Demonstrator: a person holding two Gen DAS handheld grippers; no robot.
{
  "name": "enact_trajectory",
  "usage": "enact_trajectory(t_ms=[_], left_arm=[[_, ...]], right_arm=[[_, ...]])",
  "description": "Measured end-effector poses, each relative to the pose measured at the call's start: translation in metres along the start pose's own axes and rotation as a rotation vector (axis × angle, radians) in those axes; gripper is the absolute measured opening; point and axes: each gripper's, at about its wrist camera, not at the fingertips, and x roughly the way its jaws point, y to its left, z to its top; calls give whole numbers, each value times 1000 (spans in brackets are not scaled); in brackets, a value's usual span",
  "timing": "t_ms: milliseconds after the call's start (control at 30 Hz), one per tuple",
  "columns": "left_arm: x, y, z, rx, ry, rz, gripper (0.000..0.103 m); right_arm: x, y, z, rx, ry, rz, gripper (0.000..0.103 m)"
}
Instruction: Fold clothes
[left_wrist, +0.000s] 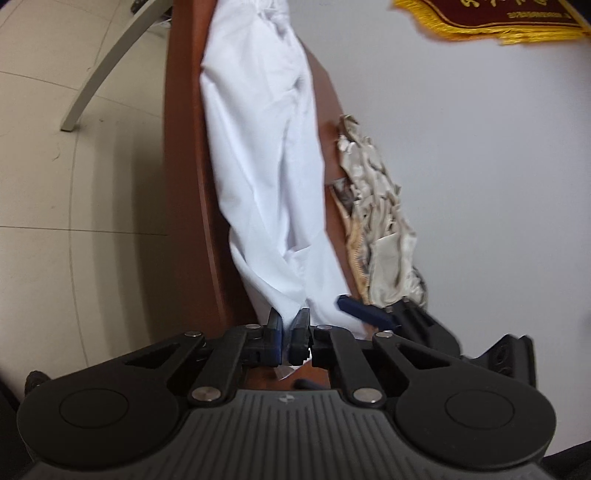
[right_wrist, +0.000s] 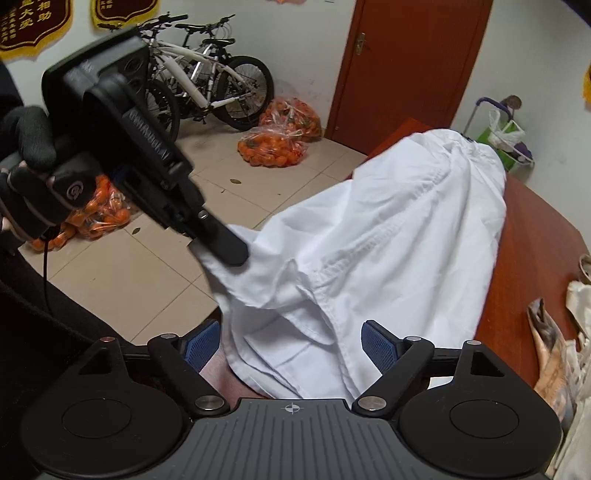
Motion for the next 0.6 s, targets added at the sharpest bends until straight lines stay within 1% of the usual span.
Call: enact_trajectory(t_ms=[67,200,233,300,400,433,467,500,533,567,600], left_arm=[[-2,-7,4,2,-10,-17,7],[-3,-22,11,30,-31,-41,7],[-3,-26,12,40,-35,-45,7],[-4,-33,15,74,-38,-45,7],[-5,-45,16,155,-29,-8,9],[-6,-49,16,201,-22,16,9],[-7,-54,15,253,-18,39,12],[-9,-60,13,321,-15,76,16],[-11,-65,11,387,-11,109,26],[-12,-70,8,454,-8,143,33],[-13,-75,4,526,-12,177,44]], right_arm=[[4,5,1,-16,0,2,87],[9,2,0,-1,12,-41,88],[10,0,-1,3,16,-52,87],[12,-2,-1,12,22,-74,80],[15,-5,-2,25,32,-108,56],[16,-6,-3,30,36,-119,33],[17,-7,-3,34,39,-130,21],[18,-9,-3,39,42,-142,20],[19,-10,-4,43,46,-153,18],[18,-12,-3,47,44,-154,17],[16,-13,-2,48,40,-151,17]])
